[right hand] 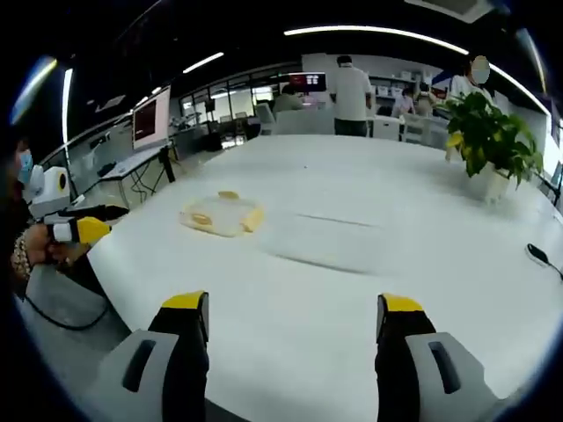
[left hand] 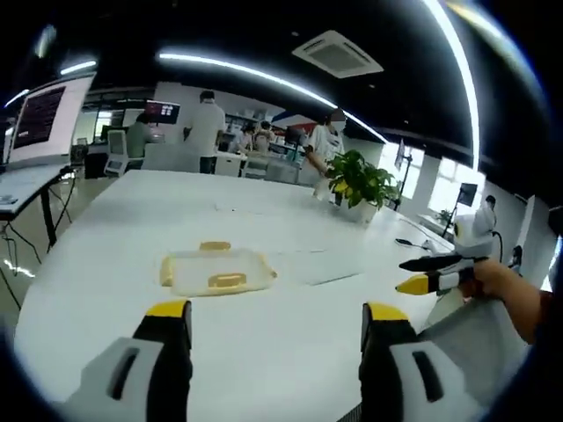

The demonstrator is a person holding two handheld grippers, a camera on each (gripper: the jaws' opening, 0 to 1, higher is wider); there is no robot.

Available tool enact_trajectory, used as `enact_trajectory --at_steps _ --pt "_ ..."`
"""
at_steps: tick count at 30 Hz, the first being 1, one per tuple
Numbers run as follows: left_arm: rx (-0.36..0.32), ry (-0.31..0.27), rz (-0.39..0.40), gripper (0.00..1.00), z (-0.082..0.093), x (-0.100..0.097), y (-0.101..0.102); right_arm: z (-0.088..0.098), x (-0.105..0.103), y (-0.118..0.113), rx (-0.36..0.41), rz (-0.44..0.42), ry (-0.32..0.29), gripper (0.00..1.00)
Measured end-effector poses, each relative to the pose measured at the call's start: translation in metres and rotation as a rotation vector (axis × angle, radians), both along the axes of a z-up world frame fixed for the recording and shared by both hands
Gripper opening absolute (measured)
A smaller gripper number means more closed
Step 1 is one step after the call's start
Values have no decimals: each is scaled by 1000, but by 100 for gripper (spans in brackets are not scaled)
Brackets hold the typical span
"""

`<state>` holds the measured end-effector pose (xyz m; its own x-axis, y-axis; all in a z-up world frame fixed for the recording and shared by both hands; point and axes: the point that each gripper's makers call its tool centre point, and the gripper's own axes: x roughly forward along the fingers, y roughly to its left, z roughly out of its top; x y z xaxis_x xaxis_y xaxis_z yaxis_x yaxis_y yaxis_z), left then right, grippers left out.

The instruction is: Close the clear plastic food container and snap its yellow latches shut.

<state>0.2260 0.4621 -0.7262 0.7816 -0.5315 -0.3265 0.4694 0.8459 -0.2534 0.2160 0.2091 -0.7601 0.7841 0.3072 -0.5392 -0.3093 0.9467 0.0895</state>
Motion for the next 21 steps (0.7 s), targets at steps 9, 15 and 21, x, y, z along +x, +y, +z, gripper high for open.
enact_trajectory --at_steps 9,15,21 --pt "15 3 -1 76 -2 1 0 -3 -1 3 -7 16 13 77" --pt "31 3 -11 76 -3 -1 -2 -1 0 0 1 5 6 76" --pt "20 -5 9 76 0 0 1 -2 0 1 -3 13 6 76"
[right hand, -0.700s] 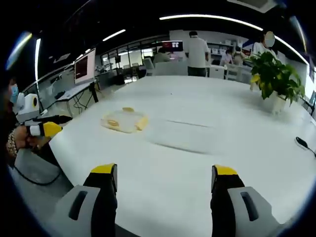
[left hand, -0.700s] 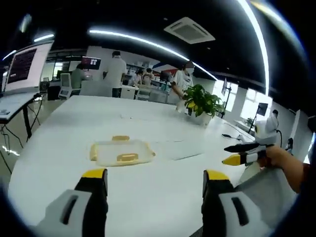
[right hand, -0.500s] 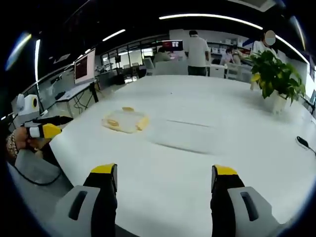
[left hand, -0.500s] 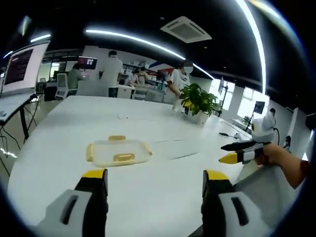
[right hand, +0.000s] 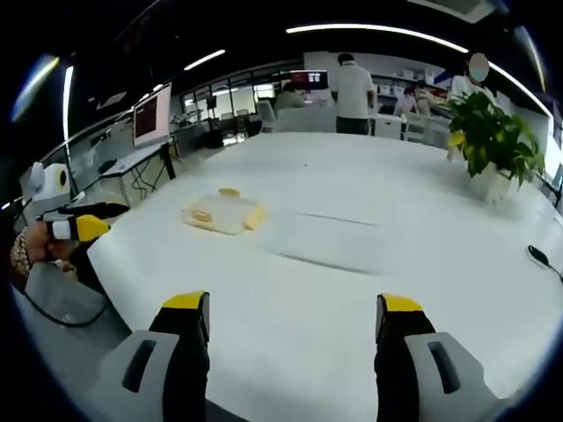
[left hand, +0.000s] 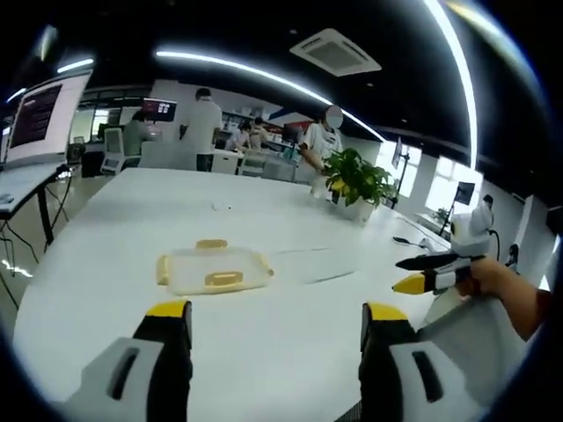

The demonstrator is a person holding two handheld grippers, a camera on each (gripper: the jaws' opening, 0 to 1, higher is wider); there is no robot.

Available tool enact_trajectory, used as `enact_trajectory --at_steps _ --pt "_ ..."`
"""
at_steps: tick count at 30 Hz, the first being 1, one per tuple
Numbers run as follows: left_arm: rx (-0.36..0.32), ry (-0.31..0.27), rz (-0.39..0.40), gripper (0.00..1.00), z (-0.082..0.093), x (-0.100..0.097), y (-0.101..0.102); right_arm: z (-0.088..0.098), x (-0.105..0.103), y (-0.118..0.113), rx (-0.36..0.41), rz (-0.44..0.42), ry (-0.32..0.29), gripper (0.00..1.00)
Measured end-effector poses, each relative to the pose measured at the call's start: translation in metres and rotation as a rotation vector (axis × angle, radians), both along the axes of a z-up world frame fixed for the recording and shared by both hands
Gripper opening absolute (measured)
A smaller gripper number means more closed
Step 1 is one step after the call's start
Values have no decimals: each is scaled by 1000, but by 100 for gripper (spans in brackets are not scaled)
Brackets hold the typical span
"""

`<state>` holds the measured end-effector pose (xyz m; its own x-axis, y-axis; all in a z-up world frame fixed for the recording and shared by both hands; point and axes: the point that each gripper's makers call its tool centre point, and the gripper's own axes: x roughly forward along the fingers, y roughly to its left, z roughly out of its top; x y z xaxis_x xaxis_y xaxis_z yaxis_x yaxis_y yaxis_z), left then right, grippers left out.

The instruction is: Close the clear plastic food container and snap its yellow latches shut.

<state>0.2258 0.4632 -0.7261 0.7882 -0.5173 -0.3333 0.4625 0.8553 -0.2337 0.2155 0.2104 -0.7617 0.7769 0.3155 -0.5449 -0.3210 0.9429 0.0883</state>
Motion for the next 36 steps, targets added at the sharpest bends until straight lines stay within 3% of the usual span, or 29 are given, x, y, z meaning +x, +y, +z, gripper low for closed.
enact_trajectory --at_steps 36 --pt "-21 13 -3 76 -1 0 -2 1 1 -3 10 -17 -3 77"
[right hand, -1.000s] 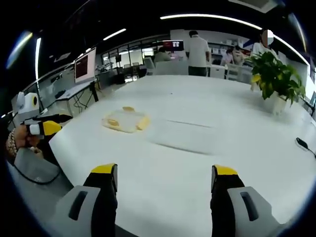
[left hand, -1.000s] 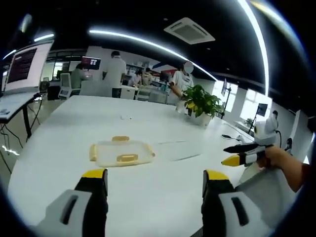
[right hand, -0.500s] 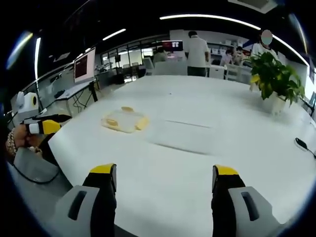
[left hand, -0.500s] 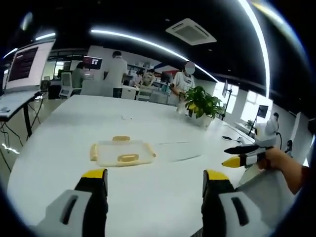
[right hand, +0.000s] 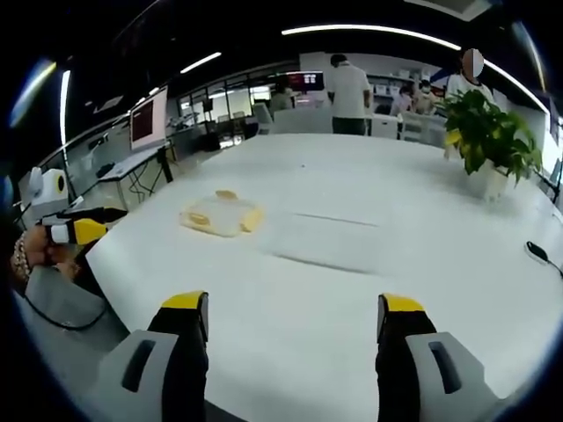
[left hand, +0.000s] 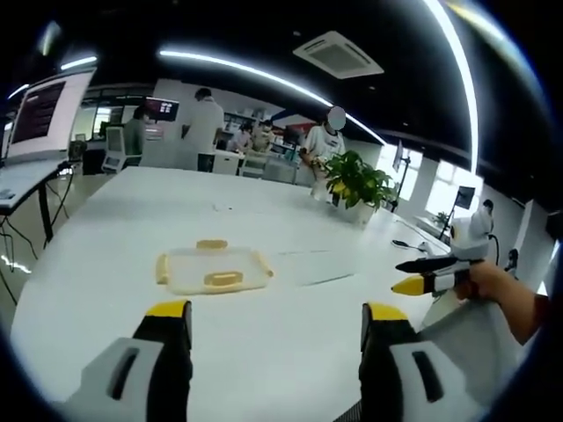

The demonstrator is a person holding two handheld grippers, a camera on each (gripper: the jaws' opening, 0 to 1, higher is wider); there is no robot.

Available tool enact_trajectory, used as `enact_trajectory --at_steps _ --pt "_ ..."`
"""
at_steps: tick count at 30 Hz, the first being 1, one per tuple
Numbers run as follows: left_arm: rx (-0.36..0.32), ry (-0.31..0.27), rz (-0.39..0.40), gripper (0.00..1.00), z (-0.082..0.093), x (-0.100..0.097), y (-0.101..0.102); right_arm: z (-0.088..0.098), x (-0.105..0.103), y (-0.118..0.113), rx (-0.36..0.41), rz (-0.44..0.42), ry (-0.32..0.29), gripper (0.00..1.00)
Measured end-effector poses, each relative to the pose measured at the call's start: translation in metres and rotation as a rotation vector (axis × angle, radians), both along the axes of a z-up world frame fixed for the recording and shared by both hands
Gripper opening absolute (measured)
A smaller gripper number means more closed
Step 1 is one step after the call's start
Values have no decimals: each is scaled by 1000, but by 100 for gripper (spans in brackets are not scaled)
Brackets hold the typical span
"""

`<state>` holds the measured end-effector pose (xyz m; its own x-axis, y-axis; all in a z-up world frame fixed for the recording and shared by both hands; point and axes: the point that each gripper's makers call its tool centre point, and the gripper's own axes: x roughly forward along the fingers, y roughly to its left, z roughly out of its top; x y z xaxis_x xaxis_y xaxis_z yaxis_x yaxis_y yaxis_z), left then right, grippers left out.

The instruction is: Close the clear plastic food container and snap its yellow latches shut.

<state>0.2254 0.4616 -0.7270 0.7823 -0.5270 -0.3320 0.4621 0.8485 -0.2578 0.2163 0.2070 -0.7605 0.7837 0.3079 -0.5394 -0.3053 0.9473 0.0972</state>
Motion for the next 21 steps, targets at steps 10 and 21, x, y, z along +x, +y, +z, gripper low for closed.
enact_trajectory --at_steps 10,21 --pt "-8 4 0 76 0 0 0 -4 -1 1 -5 7 16 76" --pt "5 14 -16 75 -2 -1 -2 -4 -1 2 -1 10 18 76"
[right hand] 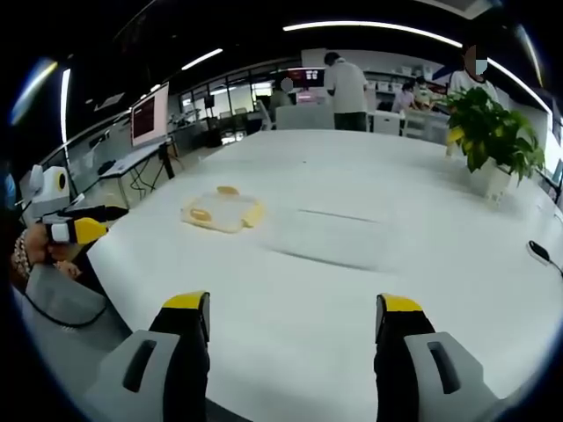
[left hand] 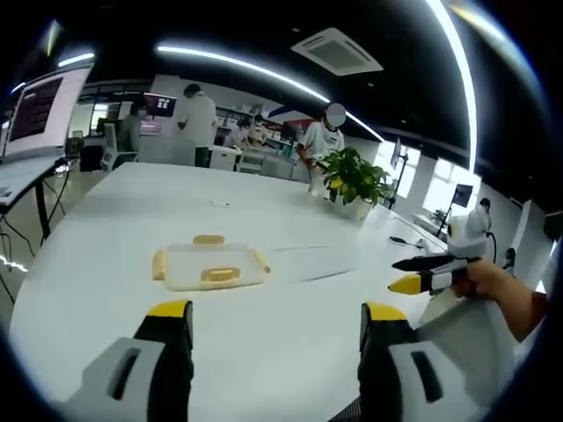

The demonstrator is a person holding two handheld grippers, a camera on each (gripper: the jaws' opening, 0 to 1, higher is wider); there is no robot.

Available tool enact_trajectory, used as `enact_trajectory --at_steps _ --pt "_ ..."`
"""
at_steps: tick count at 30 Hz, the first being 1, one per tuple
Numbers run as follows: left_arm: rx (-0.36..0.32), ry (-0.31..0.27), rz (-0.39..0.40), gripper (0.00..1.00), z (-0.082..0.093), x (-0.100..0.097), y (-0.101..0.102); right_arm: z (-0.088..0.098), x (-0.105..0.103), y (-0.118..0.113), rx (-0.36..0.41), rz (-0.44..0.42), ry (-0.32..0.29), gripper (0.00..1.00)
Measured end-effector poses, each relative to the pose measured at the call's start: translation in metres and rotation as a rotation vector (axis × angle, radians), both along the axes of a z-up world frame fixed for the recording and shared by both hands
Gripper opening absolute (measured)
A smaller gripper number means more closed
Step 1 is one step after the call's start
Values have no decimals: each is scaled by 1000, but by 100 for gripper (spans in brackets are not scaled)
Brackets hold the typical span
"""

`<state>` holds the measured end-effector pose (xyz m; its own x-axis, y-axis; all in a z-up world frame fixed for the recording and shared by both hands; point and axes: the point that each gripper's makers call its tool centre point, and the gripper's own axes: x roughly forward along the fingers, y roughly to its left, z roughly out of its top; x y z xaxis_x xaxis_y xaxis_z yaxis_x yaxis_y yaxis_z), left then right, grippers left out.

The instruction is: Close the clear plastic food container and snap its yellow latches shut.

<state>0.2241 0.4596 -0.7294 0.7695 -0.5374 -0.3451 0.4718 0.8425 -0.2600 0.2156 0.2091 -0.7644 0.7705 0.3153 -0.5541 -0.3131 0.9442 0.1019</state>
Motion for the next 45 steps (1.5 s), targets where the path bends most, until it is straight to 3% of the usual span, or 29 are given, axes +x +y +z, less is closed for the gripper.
enact_trajectory --at_steps 24,29,33,38,45 --pt "8 -2 -11 74 1 0 -1 3 1 0 6 -4 -17 72" --pt "26 -18 -19 73 7 6 8 12 5 5 53 4 -39 72" --pt "55 -50 15 73 17 22 32 18 15 1 -56 40 -64 70" --pt "103 -100 42 72 29 47 55 27 31 7 -10 72 -84 67" --pt "195 -128 28 70 37 81 76 32 52 24 -43 169 -79 63"
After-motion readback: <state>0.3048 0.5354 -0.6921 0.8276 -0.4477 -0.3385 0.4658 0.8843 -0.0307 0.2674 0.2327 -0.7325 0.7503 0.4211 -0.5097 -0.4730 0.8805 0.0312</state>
